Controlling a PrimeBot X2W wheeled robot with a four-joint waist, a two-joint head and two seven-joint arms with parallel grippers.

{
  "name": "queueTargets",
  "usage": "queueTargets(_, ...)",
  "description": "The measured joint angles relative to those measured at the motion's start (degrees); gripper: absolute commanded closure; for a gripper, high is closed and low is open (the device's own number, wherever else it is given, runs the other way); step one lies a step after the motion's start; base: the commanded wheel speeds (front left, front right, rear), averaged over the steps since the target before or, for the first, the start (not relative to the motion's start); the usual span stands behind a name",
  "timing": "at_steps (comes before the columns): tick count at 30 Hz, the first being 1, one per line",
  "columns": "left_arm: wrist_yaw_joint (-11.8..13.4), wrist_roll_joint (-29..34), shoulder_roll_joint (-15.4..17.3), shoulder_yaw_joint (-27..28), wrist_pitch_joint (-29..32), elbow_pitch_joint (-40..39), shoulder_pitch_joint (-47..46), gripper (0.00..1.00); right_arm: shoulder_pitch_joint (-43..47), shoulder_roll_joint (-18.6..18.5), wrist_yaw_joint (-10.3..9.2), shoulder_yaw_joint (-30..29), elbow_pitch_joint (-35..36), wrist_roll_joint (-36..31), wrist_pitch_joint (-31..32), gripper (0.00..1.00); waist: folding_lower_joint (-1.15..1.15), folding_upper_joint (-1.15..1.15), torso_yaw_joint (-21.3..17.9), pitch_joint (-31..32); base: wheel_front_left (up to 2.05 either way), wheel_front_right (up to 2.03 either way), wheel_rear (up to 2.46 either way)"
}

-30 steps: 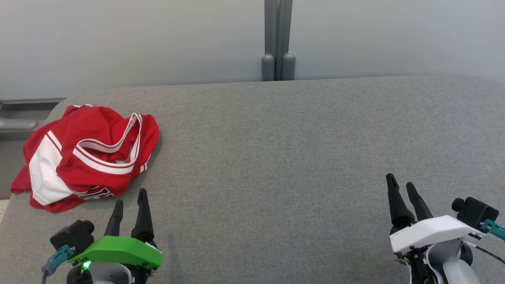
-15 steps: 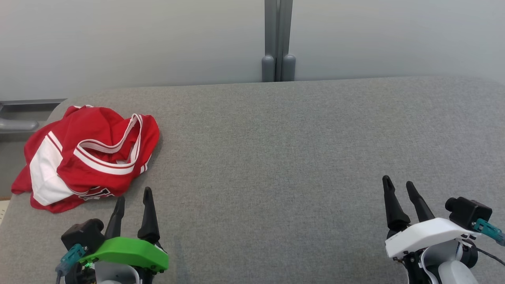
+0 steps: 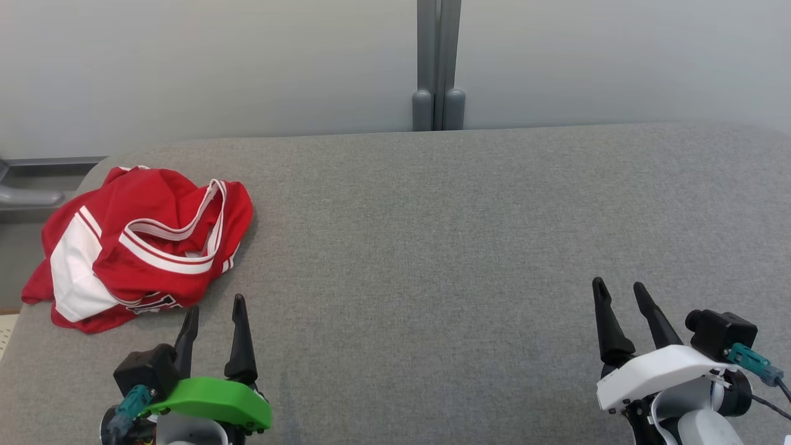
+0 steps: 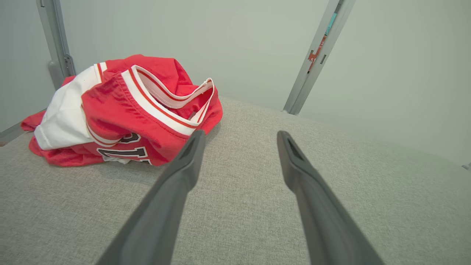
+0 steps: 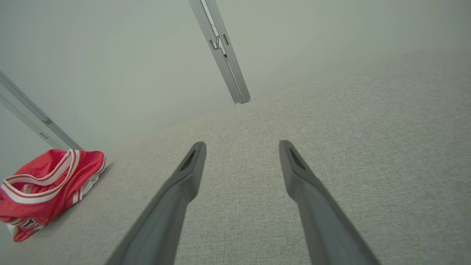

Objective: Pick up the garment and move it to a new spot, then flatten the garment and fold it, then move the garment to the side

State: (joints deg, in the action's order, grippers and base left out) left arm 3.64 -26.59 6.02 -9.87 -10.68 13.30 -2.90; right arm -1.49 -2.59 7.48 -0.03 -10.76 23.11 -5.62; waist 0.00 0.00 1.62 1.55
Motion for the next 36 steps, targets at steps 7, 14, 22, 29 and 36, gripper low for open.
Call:
queueTargets(7,0.5,3.2,0.0,-0.5,-1.0,0.1,0.2,0.00,0.0,0.0,0.00,0.3,0.0,-3.2,-0.5,0.00,0.00,0.00,0.1,0.3,0.00,0.00,0.00)
queueTargets(14,1.0,5.3,-0.2,-0.4,-1.8,0.1,0.4,0.00,0.1,-0.1,0.00,0.7,-0.1,-5.8,-0.9,0.00,0.00,0.00,0.1,0.5,0.00,0.00,0.00)
queueTargets(22,1.2,6.0,-0.9,-0.1,-2.6,0.3,0.6,0.00,0.3,-0.1,0.00,0.9,-0.5,-8.7,-1.5,0.00,0.00,0.00,0.0,0.7,0.00,0.00,0.00)
queueTargets(29,1.0,8.0,-1.1,-0.3,-3.4,0.3,1.1,0.00,0.3,-0.1,0.00,1.4,-0.6,-11.1,-2.1,0.00,0.00,0.00,0.1,0.8,0.00,0.00,0.00)
queueTargets(36,1.0,10.0,-1.2,-0.8,-4.0,0.3,1.1,0.00,0.4,-0.2,0.00,1.8,-0.4,-13.7,-2.6,0.00,0.00,0.00,0.1,0.8,0.00,0.00,0.00)
